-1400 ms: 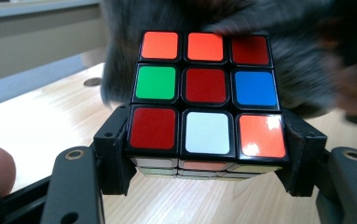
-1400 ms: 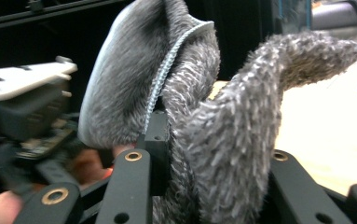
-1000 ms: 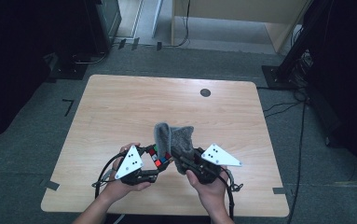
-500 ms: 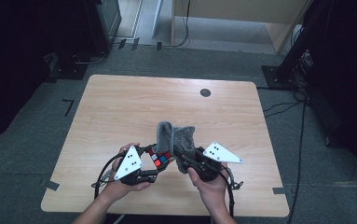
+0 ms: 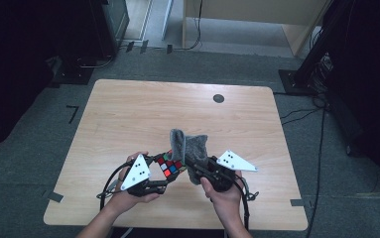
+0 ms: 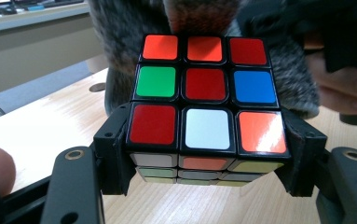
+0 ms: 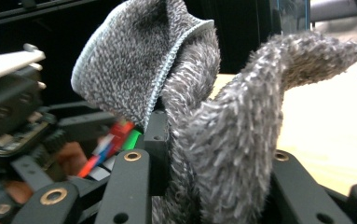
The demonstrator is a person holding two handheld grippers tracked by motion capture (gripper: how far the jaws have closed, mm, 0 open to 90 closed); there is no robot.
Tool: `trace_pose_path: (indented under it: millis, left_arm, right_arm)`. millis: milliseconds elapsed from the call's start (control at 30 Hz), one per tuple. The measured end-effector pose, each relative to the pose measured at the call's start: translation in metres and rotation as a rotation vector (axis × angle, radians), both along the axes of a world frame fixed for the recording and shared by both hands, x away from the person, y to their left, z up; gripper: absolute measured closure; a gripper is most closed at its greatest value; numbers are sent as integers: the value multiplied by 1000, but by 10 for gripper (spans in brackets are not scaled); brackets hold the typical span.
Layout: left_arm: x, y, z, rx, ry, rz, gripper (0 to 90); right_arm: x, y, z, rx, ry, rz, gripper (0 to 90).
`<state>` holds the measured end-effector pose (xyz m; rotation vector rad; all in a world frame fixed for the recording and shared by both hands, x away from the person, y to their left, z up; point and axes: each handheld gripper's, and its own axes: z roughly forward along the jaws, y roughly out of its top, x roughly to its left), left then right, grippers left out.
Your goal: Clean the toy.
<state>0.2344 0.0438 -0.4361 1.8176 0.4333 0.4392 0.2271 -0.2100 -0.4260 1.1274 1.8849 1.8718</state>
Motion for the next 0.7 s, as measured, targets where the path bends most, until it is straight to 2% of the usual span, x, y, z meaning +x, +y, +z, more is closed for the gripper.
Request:
trace_pose_path:
  millis: [100,167,267,300,367,467,533,600,633,700]
  left_arm:
    - [-1,1,3,-25,-2,-13,335]
    - [-2,4,7,-60,-5,-42,335]
    - [-1,5,6,-62,4,-42,335]
    - [2,4,3,-35,12,-26,335]
    - [3,3,0,-17,24,-14,335]
    - [2,4,3,-36,20,-20,334]
    - [0,6,7,-63,14,-32,334]
    - [-1,7,10,-75,4,-34,334]
    - [-1,7,10,-75,4,-34,334]
    - [1,8,8,-66,11,-35,334]
  right_arm:
    - [5,-4,-9,-13,37,-24,672]
    - [6,-5,-10,-1,47,-25,672]
    - [2,-4,-3,2,30,-20,671]
    - [-1,-2,1,9,18,-11,670]
    - [-5,1,8,24,-8,10,670]
    - [-7,4,9,9,-28,7,668]
    - [-3,1,3,14,-4,0,668]
    - [2,-2,-4,-9,32,-23,669]
    - [3,-3,-6,-2,47,-24,670]
    - [2,-2,-4,4,44,-23,670]
